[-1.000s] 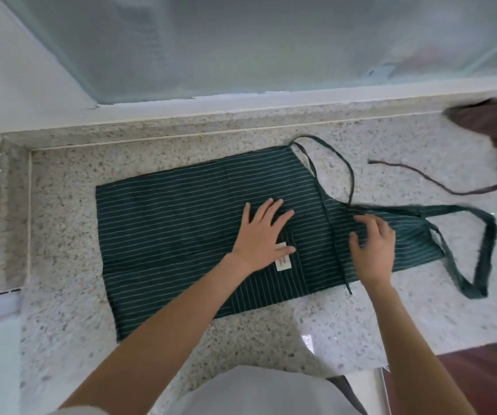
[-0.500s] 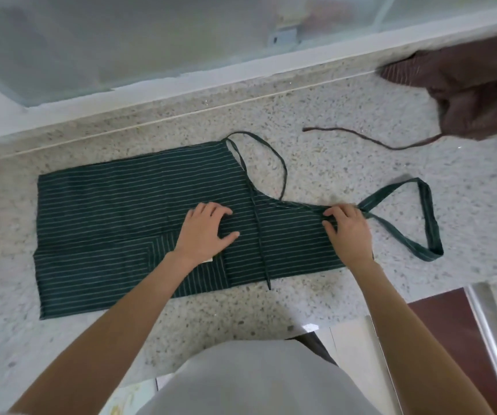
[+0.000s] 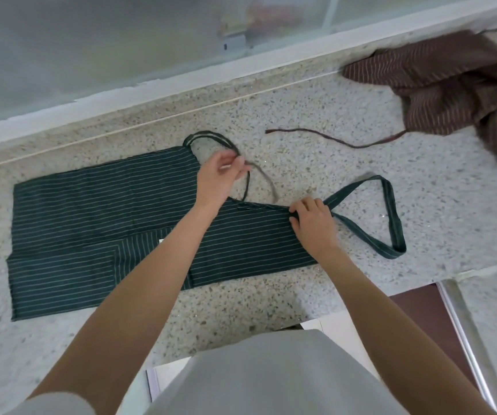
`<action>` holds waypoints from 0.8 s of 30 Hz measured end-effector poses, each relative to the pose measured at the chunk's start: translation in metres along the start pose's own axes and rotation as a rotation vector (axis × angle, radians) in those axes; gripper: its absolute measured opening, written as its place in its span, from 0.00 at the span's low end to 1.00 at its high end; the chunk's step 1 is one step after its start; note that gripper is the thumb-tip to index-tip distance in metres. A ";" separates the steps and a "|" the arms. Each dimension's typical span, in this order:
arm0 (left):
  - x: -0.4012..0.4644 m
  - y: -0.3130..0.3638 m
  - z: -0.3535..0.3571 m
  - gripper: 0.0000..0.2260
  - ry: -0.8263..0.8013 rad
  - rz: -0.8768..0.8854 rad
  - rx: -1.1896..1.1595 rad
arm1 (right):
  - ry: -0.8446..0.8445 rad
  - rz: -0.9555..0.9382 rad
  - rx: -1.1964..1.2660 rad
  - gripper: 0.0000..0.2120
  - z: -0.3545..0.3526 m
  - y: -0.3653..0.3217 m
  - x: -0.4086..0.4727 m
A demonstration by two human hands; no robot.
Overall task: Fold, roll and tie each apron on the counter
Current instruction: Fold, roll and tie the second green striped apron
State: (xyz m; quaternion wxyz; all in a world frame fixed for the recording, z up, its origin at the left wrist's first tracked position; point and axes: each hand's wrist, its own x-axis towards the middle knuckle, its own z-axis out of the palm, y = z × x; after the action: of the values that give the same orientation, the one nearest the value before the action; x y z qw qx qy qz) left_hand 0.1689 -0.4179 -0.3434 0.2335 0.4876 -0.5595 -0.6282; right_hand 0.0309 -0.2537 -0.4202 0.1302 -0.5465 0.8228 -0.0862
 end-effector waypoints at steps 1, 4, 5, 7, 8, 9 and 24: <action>0.001 0.005 0.005 0.11 -0.086 0.012 -0.024 | 0.009 0.011 -0.013 0.07 0.000 0.001 0.001; 0.002 -0.005 0.009 0.19 -0.330 0.043 0.459 | 0.003 0.022 -0.084 0.08 -0.003 0.004 0.003; 0.000 -0.017 0.006 0.19 -0.352 0.123 0.692 | -0.010 0.020 -0.113 0.08 -0.003 0.005 0.003; -0.009 -0.042 -0.004 0.20 -0.344 0.259 1.005 | -0.035 0.010 -0.163 0.07 -0.004 0.007 0.005; -0.016 -0.054 -0.008 0.23 -0.323 0.284 1.121 | -0.041 0.002 -0.176 0.06 -0.004 0.009 0.006; -0.024 -0.066 -0.014 0.27 -0.298 0.289 1.213 | -0.039 -0.008 -0.178 0.06 -0.004 0.010 0.007; -0.062 -0.121 -0.087 0.24 -0.234 0.428 1.136 | -0.023 0.028 -0.178 0.18 -0.021 0.021 0.018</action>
State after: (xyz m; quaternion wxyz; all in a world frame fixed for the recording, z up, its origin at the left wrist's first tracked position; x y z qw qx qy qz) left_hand 0.3008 -0.3753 -0.4252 -0.0045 0.3406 -0.9140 -0.2205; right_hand -0.0006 -0.2627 -0.4079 0.0919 -0.5452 0.8333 -0.0047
